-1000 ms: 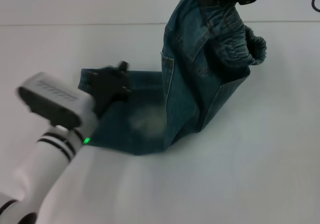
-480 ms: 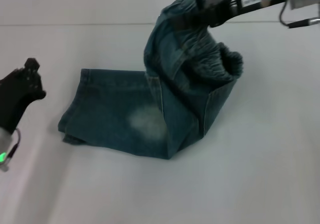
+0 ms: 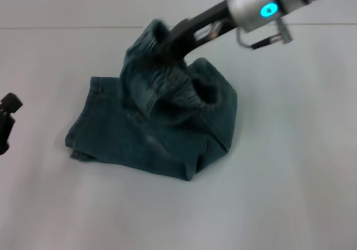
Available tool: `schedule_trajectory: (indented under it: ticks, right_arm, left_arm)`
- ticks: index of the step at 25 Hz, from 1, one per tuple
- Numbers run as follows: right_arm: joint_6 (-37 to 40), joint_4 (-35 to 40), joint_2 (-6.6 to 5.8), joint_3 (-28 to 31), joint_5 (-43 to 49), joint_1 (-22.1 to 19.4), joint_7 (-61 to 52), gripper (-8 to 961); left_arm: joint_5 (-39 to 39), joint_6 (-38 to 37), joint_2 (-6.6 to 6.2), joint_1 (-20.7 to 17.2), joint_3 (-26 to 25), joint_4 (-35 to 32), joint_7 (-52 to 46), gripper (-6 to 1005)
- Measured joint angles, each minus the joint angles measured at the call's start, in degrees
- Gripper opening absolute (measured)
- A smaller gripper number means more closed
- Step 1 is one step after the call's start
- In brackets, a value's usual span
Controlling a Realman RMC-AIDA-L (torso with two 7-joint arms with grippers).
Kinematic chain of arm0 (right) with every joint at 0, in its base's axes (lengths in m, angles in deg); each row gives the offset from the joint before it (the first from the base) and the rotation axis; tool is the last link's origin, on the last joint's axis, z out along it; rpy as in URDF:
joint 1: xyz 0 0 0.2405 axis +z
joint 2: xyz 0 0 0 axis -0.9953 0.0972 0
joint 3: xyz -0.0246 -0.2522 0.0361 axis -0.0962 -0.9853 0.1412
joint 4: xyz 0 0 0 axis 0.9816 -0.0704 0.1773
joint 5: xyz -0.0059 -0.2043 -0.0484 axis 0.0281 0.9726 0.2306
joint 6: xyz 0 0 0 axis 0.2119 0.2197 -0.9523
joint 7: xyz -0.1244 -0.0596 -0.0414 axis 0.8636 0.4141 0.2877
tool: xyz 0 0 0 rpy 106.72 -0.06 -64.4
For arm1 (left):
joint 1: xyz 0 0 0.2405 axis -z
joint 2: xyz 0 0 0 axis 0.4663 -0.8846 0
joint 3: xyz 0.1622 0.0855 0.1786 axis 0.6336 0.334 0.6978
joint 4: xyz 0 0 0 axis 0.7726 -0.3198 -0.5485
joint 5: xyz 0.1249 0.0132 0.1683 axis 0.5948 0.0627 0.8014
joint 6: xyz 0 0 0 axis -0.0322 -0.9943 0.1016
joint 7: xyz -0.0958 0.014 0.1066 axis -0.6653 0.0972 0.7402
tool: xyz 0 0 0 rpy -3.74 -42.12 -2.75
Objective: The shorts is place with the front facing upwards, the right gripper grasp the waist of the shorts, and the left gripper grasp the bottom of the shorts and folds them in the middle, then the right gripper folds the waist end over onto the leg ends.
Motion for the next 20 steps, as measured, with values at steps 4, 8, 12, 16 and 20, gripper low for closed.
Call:
schedule_trajectory:
  ticks: [4, 8, 12, 16, 20]
  right_arm:
    - [-3.10, -4.65, 2.91, -0.94, 4.92, 4.31, 0.95, 94]
    - [-6.84, -10.44, 4.16, -4.48, 5.80, 8.62, 0.99, 98]
    - [-8.84, -12.80, 4.54, -5.51, 5.56, 10.30, 1.15, 102]
    - [-7.95, -12.37, 4.33, -5.70, 4.24, 10.47, 1.18, 228]
    - [-6.93, -11.35, 3.96, -5.74, 3.64, 10.15, 0.88, 395]
  left_arm:
    - [0.03, -3.06, 0.30, -1.42, -1.88, -0.42, -0.03, 0]
    - [0.08, -3.69, 0.80, -1.91, -1.62, -0.12, 0.41, 1]
    - [0.22, -4.82, 1.00, -2.06, -1.17, 0.42, 0.44, 1]
    - [0.23, -5.52, 1.00, -2.07, -1.02, 0.56, 0.40, 1]
    - [0.23, -5.55, 1.00, -1.93, -0.88, 0.69, 0.38, 1]
